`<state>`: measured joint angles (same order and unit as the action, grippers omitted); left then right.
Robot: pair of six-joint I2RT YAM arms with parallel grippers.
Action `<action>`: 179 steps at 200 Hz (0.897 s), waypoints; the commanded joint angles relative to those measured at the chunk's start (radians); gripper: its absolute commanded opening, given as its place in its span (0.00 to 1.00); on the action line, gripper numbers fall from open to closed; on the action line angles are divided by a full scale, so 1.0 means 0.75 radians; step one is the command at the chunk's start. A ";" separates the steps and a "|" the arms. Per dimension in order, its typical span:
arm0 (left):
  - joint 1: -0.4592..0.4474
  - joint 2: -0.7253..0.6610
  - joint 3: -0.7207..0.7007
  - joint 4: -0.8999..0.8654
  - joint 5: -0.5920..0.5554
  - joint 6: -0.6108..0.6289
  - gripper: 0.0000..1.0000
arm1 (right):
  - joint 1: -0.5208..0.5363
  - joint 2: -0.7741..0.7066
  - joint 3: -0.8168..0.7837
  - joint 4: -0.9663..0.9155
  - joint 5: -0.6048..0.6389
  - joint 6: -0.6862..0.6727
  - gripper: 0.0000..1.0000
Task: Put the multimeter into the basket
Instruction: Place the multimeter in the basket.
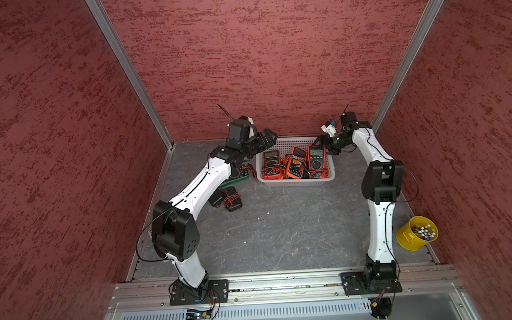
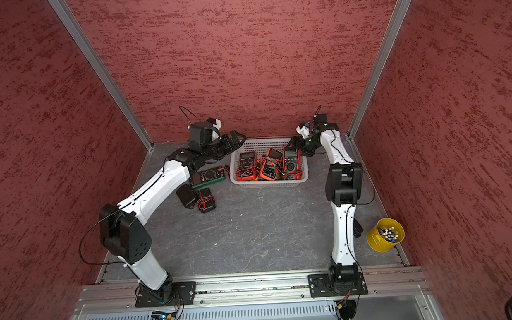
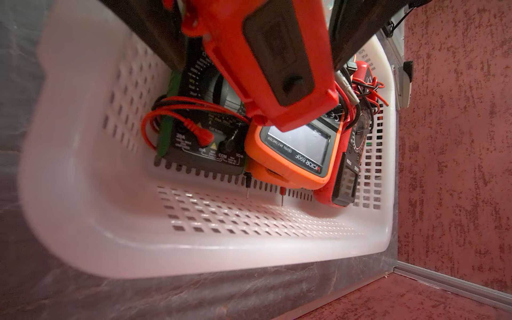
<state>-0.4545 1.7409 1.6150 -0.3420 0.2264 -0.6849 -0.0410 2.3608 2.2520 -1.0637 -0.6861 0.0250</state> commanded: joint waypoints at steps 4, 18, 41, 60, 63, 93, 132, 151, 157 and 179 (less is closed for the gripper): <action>0.004 0.010 -0.011 0.016 0.009 -0.012 1.00 | 0.016 -0.106 0.030 -0.044 0.191 0.038 0.84; 0.003 0.010 -0.012 0.021 0.009 -0.013 1.00 | 0.027 -0.136 0.043 -0.061 0.260 0.044 0.85; 0.003 0.013 -0.011 0.019 0.008 -0.012 1.00 | 0.045 -0.181 0.060 -0.080 0.375 0.058 0.88; 0.004 0.013 -0.012 0.014 0.007 -0.012 1.00 | 0.055 -0.216 0.061 -0.082 0.471 0.084 0.88; 0.003 0.013 -0.013 0.015 0.007 -0.012 1.00 | 0.055 -0.220 0.058 -0.081 0.481 0.088 0.87; 0.003 0.011 -0.021 0.014 0.002 -0.013 1.00 | 0.074 -0.243 0.008 -0.053 0.501 0.104 0.62; 0.005 0.012 -0.024 0.012 -0.002 -0.015 1.00 | 0.086 -0.209 -0.036 -0.034 0.520 0.121 0.46; 0.005 0.014 -0.022 0.009 -0.005 -0.014 1.00 | 0.089 -0.185 -0.045 -0.029 0.536 0.129 0.43; 0.005 0.016 -0.020 0.010 -0.005 -0.015 1.00 | 0.089 -0.179 -0.047 -0.027 0.536 0.129 0.43; 0.008 0.023 -0.015 0.008 -0.001 -0.017 1.00 | 0.088 -0.159 -0.055 -0.011 0.508 0.139 0.42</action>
<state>-0.4545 1.7428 1.6043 -0.3408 0.2272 -0.6998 0.0219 2.2192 2.2227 -1.0985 -0.3080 0.1162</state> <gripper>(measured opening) 0.996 0.426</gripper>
